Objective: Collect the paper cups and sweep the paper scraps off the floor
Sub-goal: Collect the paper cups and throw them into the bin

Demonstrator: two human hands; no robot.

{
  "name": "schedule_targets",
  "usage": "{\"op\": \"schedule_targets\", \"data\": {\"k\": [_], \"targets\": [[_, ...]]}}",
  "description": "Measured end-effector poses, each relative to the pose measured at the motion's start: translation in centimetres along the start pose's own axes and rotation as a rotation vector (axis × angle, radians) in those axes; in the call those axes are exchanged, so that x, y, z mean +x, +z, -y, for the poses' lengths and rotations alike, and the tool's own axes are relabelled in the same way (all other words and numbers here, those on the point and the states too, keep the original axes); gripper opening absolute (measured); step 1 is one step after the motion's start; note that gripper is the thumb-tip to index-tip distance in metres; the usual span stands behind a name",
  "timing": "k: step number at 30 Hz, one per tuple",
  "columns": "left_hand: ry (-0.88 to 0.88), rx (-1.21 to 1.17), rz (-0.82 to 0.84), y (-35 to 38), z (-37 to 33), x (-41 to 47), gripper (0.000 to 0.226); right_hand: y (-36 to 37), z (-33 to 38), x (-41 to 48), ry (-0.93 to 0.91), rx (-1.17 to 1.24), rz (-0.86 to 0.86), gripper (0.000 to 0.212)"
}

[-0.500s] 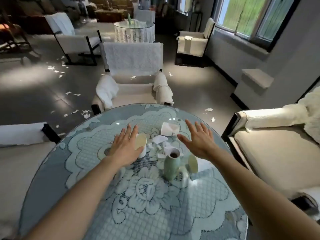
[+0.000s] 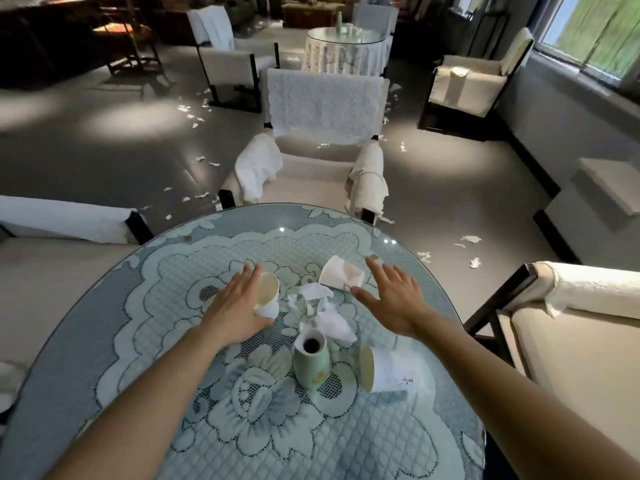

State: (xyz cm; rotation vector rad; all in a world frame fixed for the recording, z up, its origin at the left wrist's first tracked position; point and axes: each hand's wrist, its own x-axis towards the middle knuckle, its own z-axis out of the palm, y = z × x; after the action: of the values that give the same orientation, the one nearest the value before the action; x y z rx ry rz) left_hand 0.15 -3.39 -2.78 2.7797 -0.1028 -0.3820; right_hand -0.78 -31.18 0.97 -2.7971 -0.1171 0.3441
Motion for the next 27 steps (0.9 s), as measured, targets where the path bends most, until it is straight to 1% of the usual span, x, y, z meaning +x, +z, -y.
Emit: {"op": "schedule_targets", "data": {"k": [3, 6, 10, 15, 20, 24, 27], "targets": [[0.015, -0.060, 0.036, 0.2, 0.4, 0.8, 0.118, 0.8, 0.6, 1.0, -0.011, -0.003, 0.032, 0.072], [0.024, -0.123, 0.050, 0.3, 0.7, 1.8, 0.112, 1.4, 1.2, 1.7, -0.013, 0.009, 0.035, 0.071], [0.056, -0.050, -0.016, 0.3, 1.1, 2.8, 0.108, 2.0, 2.2, 2.4, -0.028, 0.050, 0.031, 0.071], [0.023, 0.029, -0.080, 1.0, 1.7, 3.6, 0.107, 2.4, 3.3, 4.0, -0.117, 0.091, 0.060, 0.070], [-0.051, -0.020, -0.105, 1.5, 1.6, 4.3, 0.101, 3.8, 4.1, 6.7, -0.222, 0.148, 0.173, 0.074], [-0.054, -0.098, -0.017, 1.5, 1.4, 3.7, 0.110, 5.8, 4.4, 8.9, -0.273, 0.085, 0.280, 0.077], [-0.039, -0.109, 0.002, 1.4, 1.9, 3.1, 0.109, 7.6, 4.9, 10.3, -0.303, 0.043, 0.335, 0.079]]}}
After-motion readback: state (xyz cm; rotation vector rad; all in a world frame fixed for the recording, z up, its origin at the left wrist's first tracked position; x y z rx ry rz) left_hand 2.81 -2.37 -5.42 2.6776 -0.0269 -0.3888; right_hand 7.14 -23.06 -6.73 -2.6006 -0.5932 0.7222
